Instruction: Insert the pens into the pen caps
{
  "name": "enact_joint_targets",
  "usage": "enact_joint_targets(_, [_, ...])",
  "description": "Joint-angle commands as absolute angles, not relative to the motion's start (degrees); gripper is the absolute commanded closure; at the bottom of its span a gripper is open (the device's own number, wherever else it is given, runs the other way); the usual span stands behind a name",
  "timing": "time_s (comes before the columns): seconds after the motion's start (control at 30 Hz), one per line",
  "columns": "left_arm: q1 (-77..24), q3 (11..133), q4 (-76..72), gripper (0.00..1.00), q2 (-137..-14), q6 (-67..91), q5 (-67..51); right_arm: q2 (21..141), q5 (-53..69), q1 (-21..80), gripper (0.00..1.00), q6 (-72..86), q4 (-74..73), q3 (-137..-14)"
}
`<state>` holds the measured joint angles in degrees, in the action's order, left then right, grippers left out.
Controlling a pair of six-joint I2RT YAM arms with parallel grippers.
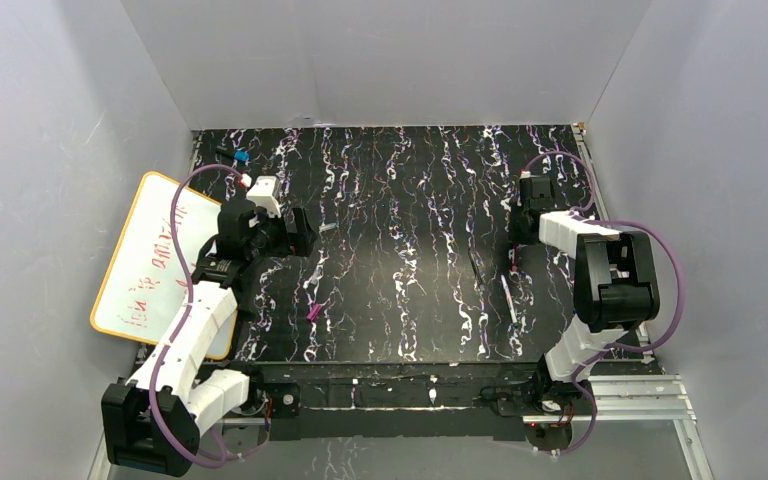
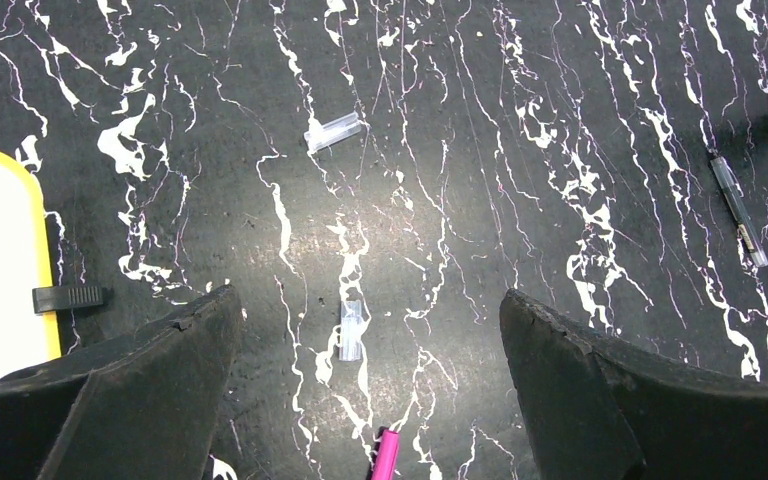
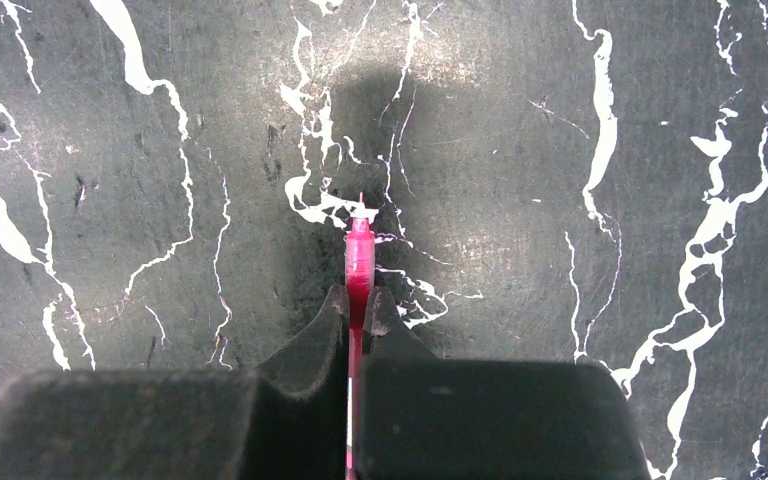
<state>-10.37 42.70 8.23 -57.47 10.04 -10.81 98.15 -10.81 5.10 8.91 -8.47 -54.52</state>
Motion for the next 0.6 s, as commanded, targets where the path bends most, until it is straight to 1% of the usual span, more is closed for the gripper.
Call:
enact_joint_targets(0.0, [-10.8, 43.9, 9.0, 0.02, -56.4, 9.3, -10.0, 101.3, -10.6, 4.8, 0.99, 9.7, -10.3, -53.9])
enact_joint_targets(0.13, [-10.9, 43.8, 9.2, 0.02, -56.3, 9.3, -10.0, 99.6, -10.6, 4.7, 0.99, 11.1, -8.1, -52.0])
enact_joint_targets(0.23, [-11.2, 43.7, 8.9, 0.02, -56.3, 9.3, -11.4, 95.5, -10.5, 4.8, 0.99, 11.7, -6.0, -51.2])
enact_joint_targets(0.3, [-11.2, 43.2, 6.7, 0.02, -56.2, 10.0, -19.2, 88.1, -8.2, 4.8, 0.99, 12.8, -5.3, -51.5])
enact_joint_targets(0.33, [-11.3, 42.0, 2.5, 0.02, -56.0, 12.0, -30.0, 79.1, -3.8, 5.0, 0.99, 14.2, -5.2, -52.5])
enact_joint_targets(0.37, [-11.7, 41.0, -0.7, 0.02, -55.5, 12.5, -35.4, 73.2, -0.6, 5.1, 0.99, 15.0, -4.1, -52.6])
enact_joint_targets(0.4, [-12.2, 39.7, -4.1, 0.02, -54.7, 13.8, -37.5, 69.4, 1.7, 5.4, 0.99, 15.2, -4.0, -53.1])
enact_joint_targets(0.5, [-13.4, 38.2, -8.0, 0.02, -53.8, 14.8, -40.8, 65.1, 4.3, 5.7, 0.99, 16.0, -5.8, -54.8])
enact_joint_targets(0.53, [-14.4, 37.1, -12.8, 0.02, -53.7, 16.5, -42.7, 63.4, 8.7, 6.1, 0.99, 18.2, -3.5, -54.1])
enact_joint_targets(0.57, [-15.7, 35.6, -22.3, 0.02, -55.0, 20.5, -47.2, 60.8, 14.5, 8.6, 0.99, 22.5, 4.3, -51.4])
